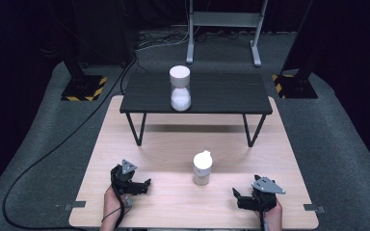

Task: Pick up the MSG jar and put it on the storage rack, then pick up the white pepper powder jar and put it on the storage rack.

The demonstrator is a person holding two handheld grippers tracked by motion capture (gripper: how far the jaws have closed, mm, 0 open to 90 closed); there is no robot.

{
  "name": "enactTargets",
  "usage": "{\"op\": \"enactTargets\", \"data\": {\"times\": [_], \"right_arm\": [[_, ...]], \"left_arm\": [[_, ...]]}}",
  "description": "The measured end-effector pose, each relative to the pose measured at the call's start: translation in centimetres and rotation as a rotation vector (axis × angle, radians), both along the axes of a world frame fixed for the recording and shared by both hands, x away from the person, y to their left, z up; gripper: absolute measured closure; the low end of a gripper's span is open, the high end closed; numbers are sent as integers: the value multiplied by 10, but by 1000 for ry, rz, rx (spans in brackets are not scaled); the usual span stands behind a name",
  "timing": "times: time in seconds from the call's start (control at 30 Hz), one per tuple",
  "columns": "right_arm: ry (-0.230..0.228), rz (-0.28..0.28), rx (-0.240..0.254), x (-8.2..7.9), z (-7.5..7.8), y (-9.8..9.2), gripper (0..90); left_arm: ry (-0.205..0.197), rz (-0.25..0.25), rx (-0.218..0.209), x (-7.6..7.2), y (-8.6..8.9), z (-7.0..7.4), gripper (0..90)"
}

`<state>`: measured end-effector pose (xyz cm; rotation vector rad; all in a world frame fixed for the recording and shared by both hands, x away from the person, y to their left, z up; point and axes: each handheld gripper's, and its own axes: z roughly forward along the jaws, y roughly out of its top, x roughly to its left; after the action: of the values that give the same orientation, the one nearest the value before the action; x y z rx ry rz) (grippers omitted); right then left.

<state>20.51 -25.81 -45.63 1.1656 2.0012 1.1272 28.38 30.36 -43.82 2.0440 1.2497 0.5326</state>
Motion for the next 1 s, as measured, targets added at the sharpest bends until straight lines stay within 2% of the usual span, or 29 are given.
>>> {"op": "enactTargets", "data": {"times": [0.13,0.2,0.3,0.37,0.43,0.47,0.53,0.63,0.7,0.77,0.83,1.0], "right_arm": [[8,-8,61,0,-2,-8,21],[25,-10,75,3,-1,-11,15],[39,-30,49,5,2,-4,11],[15,-59,42,-1,0,3,9],[14,-83,38,-3,0,8,8],[14,-107,22,-5,3,14,8],[-16,-137,-7,-11,6,24,7],[-52,-141,12,-18,7,25,11],[-55,-177,12,-20,9,30,25],[-41,-198,48,-22,10,31,26],[-23,-200,70,-23,12,33,0],[7,-196,142,-28,17,38,0]], "left_arm": [[0,0,1,0,0,0,1],[-1,0,0,0,0,0,1],[-1,0,1,0,0,0,1],[-1,-1,1,0,0,0,1],[-1,-1,2,0,0,0,1],[-1,0,1,0,0,0,2],[-1,0,1,0,0,0,2],[-2,0,1,0,0,0,1],[-1,0,1,0,0,0,2],[-1,0,1,0,0,0,2],[-1,0,1,0,0,0,1],[-2,0,1,0,0,0,2]]}}
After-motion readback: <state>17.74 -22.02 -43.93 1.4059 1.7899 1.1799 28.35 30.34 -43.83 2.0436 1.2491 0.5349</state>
